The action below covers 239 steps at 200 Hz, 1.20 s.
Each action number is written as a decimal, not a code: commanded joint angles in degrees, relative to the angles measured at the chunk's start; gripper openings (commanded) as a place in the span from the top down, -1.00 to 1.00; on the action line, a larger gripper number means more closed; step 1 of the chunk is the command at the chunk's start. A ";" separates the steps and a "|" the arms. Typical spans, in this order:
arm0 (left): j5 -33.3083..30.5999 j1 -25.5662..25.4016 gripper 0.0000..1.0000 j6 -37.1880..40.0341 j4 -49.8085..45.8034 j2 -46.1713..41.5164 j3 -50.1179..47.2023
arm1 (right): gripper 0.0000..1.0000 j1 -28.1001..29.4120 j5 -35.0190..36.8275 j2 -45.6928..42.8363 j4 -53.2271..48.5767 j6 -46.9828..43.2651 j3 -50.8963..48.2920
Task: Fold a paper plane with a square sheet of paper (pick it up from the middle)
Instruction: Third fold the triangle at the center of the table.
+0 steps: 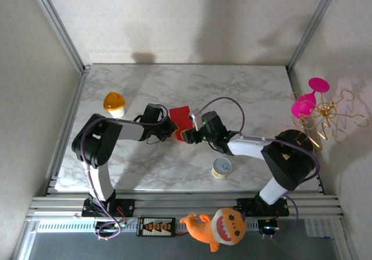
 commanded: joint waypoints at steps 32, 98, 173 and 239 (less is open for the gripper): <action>0.03 0.17 0.98 -1.17 -1.15 -2.15 0.94 | -0.43 5.14 12.42 4.70 4.93 -16.65 1.10; 0.12 -0.03 0.97 -1.37 -1.77 -1.95 1.37 | -0.48 7.73 11.02 10.00 7.79 -18.91 0.93; 0.21 -0.36 0.97 -1.63 -2.03 -1.94 1.37 | -0.19 7.97 15.81 12.94 11.64 -18.60 0.43; 0.29 -0.44 0.96 -1.73 -2.08 -1.95 1.32 | 0.26 8.01 13.57 13.15 11.75 -19.09 0.52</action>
